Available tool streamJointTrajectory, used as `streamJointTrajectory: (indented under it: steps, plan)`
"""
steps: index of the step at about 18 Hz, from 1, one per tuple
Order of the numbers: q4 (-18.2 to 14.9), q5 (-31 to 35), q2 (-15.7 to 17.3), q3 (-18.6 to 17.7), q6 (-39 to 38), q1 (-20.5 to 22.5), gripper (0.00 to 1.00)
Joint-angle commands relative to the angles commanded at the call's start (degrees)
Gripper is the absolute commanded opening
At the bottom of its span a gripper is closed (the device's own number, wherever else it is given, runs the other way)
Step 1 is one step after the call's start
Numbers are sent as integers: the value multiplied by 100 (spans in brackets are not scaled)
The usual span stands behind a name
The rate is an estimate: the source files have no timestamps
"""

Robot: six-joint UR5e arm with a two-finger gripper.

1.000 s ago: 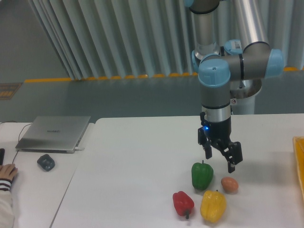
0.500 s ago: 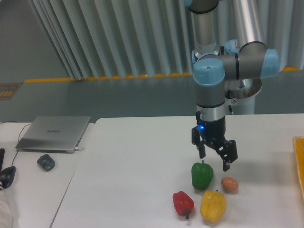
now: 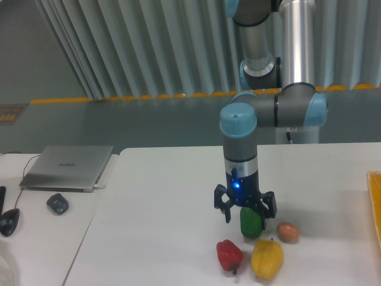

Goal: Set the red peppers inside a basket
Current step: 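Lower the open gripper past the green pepper toward the red pepper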

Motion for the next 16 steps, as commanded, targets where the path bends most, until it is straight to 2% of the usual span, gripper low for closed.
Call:
streamJointTrajectory:
  steps: [3, 10, 16]
  plan:
    - [210, -17, -79, 9, -360, -87, 100]
    - [237, -140, -307, 70, -335, -500, 100]
    - [237, -114, -457, 167, -291, -580, 100]
